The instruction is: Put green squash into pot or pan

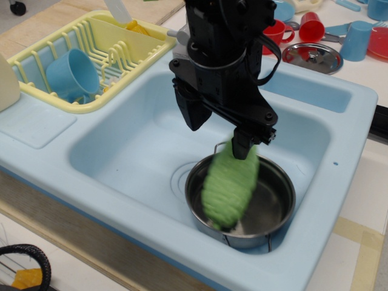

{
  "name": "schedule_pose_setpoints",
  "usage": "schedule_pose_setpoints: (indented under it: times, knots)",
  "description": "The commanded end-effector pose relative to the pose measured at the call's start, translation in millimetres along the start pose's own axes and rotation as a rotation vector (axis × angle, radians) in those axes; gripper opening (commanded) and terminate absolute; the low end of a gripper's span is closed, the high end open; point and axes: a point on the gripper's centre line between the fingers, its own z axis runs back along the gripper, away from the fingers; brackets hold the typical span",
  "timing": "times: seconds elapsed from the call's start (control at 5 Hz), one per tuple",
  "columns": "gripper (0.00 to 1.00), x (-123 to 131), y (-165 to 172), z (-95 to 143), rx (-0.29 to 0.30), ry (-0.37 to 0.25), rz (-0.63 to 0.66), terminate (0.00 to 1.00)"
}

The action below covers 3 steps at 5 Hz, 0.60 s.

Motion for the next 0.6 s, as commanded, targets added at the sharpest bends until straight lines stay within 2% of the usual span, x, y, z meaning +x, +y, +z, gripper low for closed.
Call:
schedule_pose_setpoints:
  times: [0.0, 0.2, 0.4]
  knots:
    - [1.0, 10.1, -2.7, 8.2, -0.008, -0.041, -0.004, 0.0]
    - [1.0, 10.1, -2.7, 8.2, -0.008, -0.041, -0.004, 0.0]
    - [1.0, 10.1, -2.7, 8.2, -0.008, -0.041, -0.004, 1.0]
